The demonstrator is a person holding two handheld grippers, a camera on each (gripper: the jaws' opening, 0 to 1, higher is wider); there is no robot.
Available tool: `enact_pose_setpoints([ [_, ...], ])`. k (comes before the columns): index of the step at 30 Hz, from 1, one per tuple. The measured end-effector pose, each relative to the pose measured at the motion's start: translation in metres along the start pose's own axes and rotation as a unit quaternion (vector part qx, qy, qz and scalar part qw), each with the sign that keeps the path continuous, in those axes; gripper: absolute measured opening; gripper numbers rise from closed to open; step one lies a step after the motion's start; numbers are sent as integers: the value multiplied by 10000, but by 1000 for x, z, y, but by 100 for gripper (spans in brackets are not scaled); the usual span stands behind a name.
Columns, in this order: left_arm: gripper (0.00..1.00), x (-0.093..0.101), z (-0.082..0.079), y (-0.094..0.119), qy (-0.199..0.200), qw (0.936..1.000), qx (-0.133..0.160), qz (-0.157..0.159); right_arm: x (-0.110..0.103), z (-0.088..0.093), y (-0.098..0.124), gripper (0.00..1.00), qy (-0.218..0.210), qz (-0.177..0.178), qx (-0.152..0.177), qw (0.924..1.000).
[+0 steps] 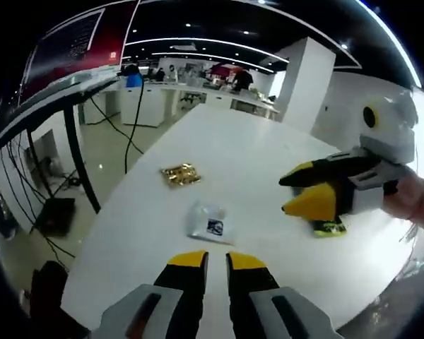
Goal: Arrange the skincare products in the storage area until every visible bottle or jar stands upright without overlapping.
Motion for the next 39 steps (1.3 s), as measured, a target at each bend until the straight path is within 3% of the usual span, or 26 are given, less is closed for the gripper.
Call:
enact_pose_setpoints([
  [3, 7, 4, -2, -16, -113, 9998, -59, 135, 4, 4, -6, 33, -27, 62, -51, 10000],
  [8, 2, 14, -8, -37, 259, 9981, -138, 547, 10, 15, -7, 33, -250, 184, -129, 9994],
  [15, 1, 14, 4, -62, -59, 9962, -711, 496, 11, 27, -2, 33, -193, 288, -242, 9991],
  [16, 1, 14, 6, -60, -40, 9958, -768, 502, 11, 28, -1, 33, -195, 286, -239, 9991],
  [18, 1, 17, 2, -61, 59, 9962, -597, 631, 10, 28, -1, 33, -220, 272, -240, 9991],
  [26, 0, 18, 12, -47, 365, 9881, -964, 1139, 3, 31, -4, 33, -31, 173, -296, 9994],
  [29, 0, 21, 19, -42, 235, 9838, -1126, 1372, 1, 34, -8, 33, -87, 75, -336, 9994],
  [30, 0, 25, 24, -37, 199, 9795, -1312, 1515, 0, 36, -9, 33, -113, 34, -368, 9993],
  [32, 0, 24, 27, -35, 65, 9775, -1427, 1549, -2, 38, -12, 33, -140, -29, -421, 9990],
  [35, 1, 16, 28, -29, -326, 9775, -1626, 1303, -6, 43, -15, 33, -168, -96, -501, 9986],
  [37, 1, 14, 30, -25, -387, 9756, -1794, 1207, -8, 46, -17, 33, -187, -142, -571, 9981],
  [39, 1, 17, 28, -19, -268, 9769, -1719, 1244, -10, 49, -20, 32, -182, -158, -619, 9978],
])
Point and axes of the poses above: the point that each gripper's makers call its tool centre point, and the gripper's own axes: y roughly backward along the fingers, x roughly to its right, z roughly out of its underside, the point moved 2 cm from there along y, roughly backward along the fingers
